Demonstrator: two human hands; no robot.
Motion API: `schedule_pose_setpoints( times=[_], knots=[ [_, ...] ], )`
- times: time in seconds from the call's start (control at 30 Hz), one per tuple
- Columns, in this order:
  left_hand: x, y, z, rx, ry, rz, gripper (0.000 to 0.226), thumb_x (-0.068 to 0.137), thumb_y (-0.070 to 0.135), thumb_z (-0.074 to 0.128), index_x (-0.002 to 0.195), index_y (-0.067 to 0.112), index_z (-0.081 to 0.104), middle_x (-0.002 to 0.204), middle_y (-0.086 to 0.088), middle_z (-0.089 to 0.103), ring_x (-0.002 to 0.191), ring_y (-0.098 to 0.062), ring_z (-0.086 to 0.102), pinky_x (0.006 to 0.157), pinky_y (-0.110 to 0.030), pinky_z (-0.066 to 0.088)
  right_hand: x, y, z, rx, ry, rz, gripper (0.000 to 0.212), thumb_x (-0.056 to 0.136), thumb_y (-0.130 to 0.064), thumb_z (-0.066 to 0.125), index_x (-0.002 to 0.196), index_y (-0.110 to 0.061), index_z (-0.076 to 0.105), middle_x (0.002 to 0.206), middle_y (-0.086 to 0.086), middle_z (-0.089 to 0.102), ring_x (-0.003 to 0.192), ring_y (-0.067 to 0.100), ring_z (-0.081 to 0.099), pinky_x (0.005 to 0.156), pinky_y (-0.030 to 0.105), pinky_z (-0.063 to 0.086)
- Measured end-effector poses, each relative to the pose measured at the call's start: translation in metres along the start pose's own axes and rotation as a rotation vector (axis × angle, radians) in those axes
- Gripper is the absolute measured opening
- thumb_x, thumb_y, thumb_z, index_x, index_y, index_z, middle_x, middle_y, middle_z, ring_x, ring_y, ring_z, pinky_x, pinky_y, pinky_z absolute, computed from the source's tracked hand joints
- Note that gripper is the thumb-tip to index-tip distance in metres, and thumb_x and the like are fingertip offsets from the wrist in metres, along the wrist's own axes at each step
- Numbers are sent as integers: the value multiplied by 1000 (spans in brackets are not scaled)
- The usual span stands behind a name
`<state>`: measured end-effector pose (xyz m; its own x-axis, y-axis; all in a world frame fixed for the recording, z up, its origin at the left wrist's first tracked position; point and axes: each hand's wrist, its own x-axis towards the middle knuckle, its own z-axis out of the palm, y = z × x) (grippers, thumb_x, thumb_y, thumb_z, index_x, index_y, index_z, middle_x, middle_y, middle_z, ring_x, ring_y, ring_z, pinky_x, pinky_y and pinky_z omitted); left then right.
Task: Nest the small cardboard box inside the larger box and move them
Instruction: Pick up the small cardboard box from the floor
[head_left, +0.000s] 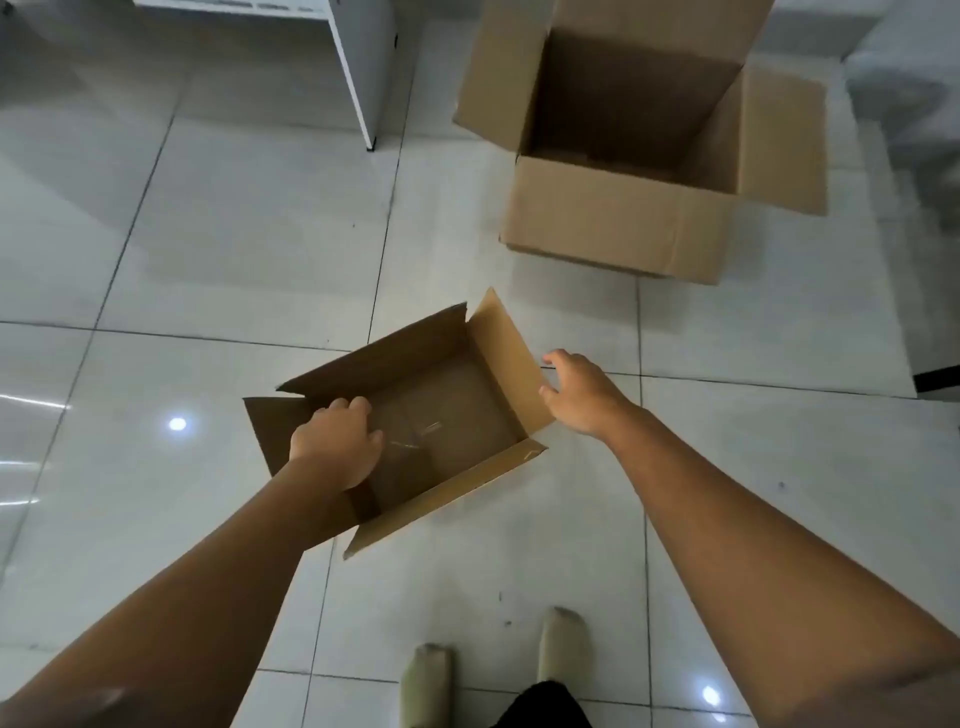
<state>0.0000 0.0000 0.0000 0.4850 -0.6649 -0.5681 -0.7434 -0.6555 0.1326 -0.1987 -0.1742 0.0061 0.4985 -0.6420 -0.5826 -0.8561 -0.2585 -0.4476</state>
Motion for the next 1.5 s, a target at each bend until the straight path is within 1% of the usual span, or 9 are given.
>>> schedule_pose_setpoints(
  times=[0.23,0.37,0.5,0.63,0.77,0.9,1.0,1.13,1.5],
  knots=[
    [24,-55,55,52,6,-134,42,93,33,45,130,13,47,133,-11,54,125,-32,49,103,-47,42,42,7,53,-18,87,54,62,93,-16,51,147,-16,21,154,12,25,140,31,29,110,40,34],
    [31,-78,80,164,-3,-226,53,93,38,44,139,14,36,158,-14,21,148,-35,5,116,-59,12,58,15,72,-6,132,135,73,91,-18,54,149,-21,10,157,13,18,143,34,23,111,47,35],
    [30,-87,97,-2,56,-329,60,90,34,51,143,14,29,161,-17,-2,147,-37,-10,112,-61,23,61,17,84,12,127,178,73,93,-19,52,150,-18,6,153,15,26,137,34,34,106,43,39],
    [25,-86,104,-230,108,-361,71,89,21,56,147,11,17,159,-17,-12,146,-42,0,104,-54,39,61,16,95,49,184,181,66,93,-16,53,147,-15,16,151,14,32,134,34,40,105,41,41],
    [22,-86,107,-340,257,-337,82,87,6,59,150,10,7,159,-17,-14,134,-47,36,97,-48,46,62,13,103,56,195,194,58,93,-16,51,144,-15,23,146,14,42,129,35,47,101,42,45],
    [25,-90,114,-558,301,-384,85,89,1,55,150,11,-3,156,-19,18,119,-44,54,94,-47,48,67,13,110,-18,229,200,50,95,-18,49,140,-13,29,128,18,58,112,36,60,88,40,52],
    [29,-91,122,-683,240,-493,58,94,13,50,144,7,21,132,-22,54,114,-43,57,93,-50,49,72,13,117,-57,238,203,44,95,-20,47,136,-11,33,122,18,61,106,36,62,83,38,53],
    [29,-87,124,-690,223,-513,36,97,21,44,128,2,43,125,-21,59,109,-40,59,88,-46,51,77,17,122,-87,312,175,29,97,-15,41,125,-7,45,117,19,63,104,36,62,80,38,53],
    [-1,-52,66,-536,263,-340,41,96,10,45,134,1,32,124,-26,58,109,-44,59,87,-48,51,21,29,73,-122,353,183,39,93,-2,47,131,-8,39,106,18,65,89,32,64,67,32,48]
  ],
)
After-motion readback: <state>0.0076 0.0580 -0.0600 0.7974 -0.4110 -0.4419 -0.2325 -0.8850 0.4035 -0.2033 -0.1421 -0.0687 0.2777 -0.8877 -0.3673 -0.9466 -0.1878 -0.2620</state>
